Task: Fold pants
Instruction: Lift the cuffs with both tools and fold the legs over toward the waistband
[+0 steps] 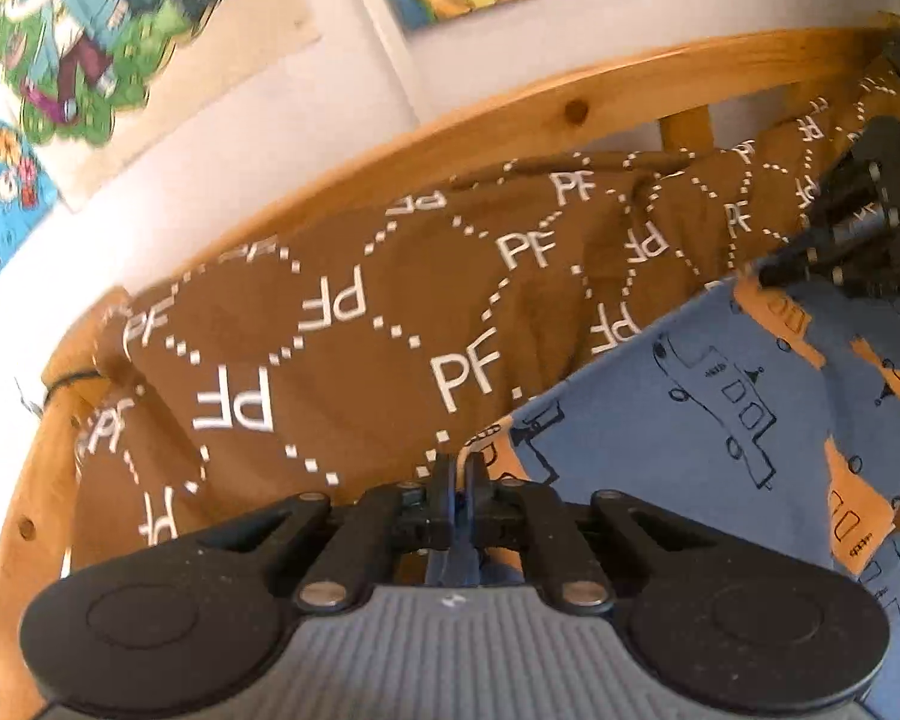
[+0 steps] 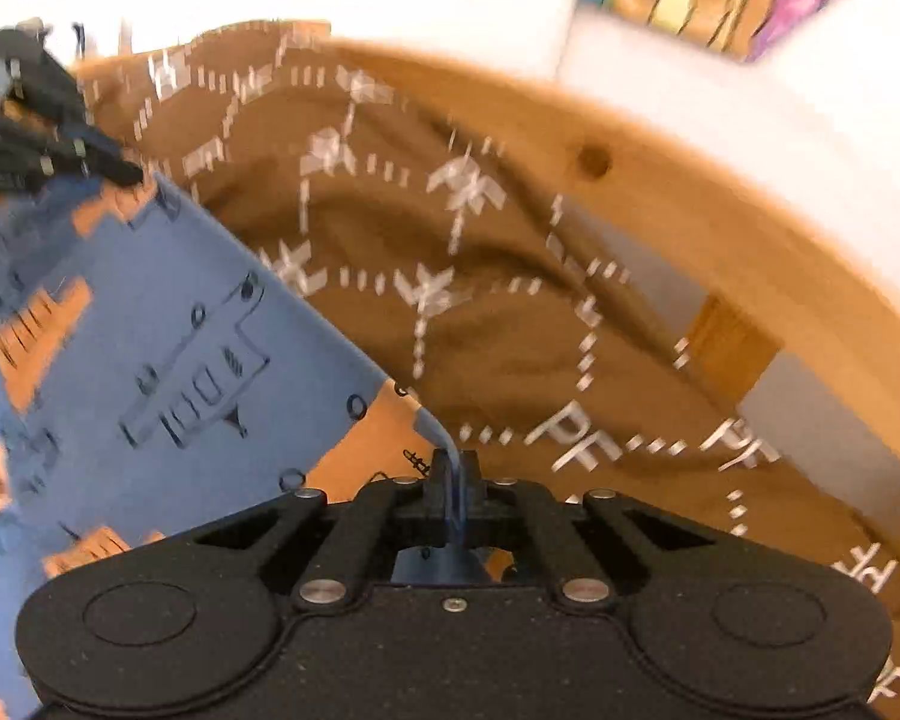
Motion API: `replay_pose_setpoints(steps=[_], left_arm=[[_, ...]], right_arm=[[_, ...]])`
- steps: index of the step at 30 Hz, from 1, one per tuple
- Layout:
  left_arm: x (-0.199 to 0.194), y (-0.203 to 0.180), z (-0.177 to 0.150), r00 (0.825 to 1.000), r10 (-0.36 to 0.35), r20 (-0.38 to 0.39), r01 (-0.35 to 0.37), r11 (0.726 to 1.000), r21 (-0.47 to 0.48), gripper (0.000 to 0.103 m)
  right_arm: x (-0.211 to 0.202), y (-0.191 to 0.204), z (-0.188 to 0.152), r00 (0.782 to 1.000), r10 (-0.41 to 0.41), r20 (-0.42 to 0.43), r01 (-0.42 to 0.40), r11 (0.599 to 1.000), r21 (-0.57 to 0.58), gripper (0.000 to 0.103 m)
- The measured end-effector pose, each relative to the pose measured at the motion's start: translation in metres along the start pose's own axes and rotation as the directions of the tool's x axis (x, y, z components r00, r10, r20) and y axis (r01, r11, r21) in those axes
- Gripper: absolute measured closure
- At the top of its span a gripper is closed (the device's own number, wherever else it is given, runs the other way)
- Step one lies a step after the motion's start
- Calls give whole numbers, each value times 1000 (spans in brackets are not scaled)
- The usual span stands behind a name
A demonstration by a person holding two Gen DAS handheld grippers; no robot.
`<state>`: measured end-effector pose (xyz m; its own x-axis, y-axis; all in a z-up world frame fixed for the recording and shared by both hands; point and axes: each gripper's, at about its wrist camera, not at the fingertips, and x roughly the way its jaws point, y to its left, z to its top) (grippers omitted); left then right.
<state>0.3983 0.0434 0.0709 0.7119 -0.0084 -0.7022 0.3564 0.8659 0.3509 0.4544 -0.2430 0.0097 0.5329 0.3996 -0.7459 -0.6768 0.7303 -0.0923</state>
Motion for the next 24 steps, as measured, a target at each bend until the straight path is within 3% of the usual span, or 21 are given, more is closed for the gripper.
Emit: replay_pose_setpoints(steps=[2, 3, 4, 6, 11, 15, 17, 18, 19, 20, 22, 24], left_arm=[[0, 9, 0, 999, -40, 0, 40, 998, -38, 89], [-2, 13, -1, 998, -63, 2, 63, 997, -52, 80], [-4, 19, 0, 997, -79, 7, 79, 995, -64, 63], [-9, 27, 0, 996, -85, 27, 87, 994, -72, 47], [-23, 35, -2, 989, -138, 53, 141, 988, -60, 36], [-24, 28, 1, 988, -149, 46, 150, 989, -5, 32], [-21, 19, 2, 990, -139, 24, 138, 990, 34, 36], [-18, 13, 3, 992, -126, 12, 126, 990, 57, 55], [-16, 8, 3, 994, -107, -8, 107, 991, 86, 77], [-13, 2, 3, 996, -78, -33, 81, 990, 111, 85], [-9, -2, 2, 997, -36, -70, 44, 991, 124, 95], [-12, -3, 1, 997, -38, -64, 46, 992, 115, 99]], right_arm=[[8, 5, -3, 1000, -1, -18, 0, 1000, -7, 101], [7, 5, -4, 1000, 3, -9, -3, 1000, 3, 99], [4, 1, -3, 1000, 12, 1, -12, 1000, 25, 93], [-1, -6, -5, 999, 39, 21, -41, 997, 67, 83], [-7, -23, -7, 981, 177, 79, -188, 967, 171, 39], [5, -15, -7, 981, 185, 50, -191, 969, 159, 41], [8, -10, -8, 988, 154, 33, -157, 977, 145, 58], [10, -9, -8, 990, 138, 27, -140, 980, 139, 65], [11, -7, -7, 992, 121, 22, -123, 983, 138, 78], [11, -7, -8, 993, 112, 24, -114, 984, 139, 89], [5, -4, -6, 995, 88, 41, -93, 987, 131, 96], [-5, 0, -6, 996, 68, 66, -75, 990, 117, 102]])
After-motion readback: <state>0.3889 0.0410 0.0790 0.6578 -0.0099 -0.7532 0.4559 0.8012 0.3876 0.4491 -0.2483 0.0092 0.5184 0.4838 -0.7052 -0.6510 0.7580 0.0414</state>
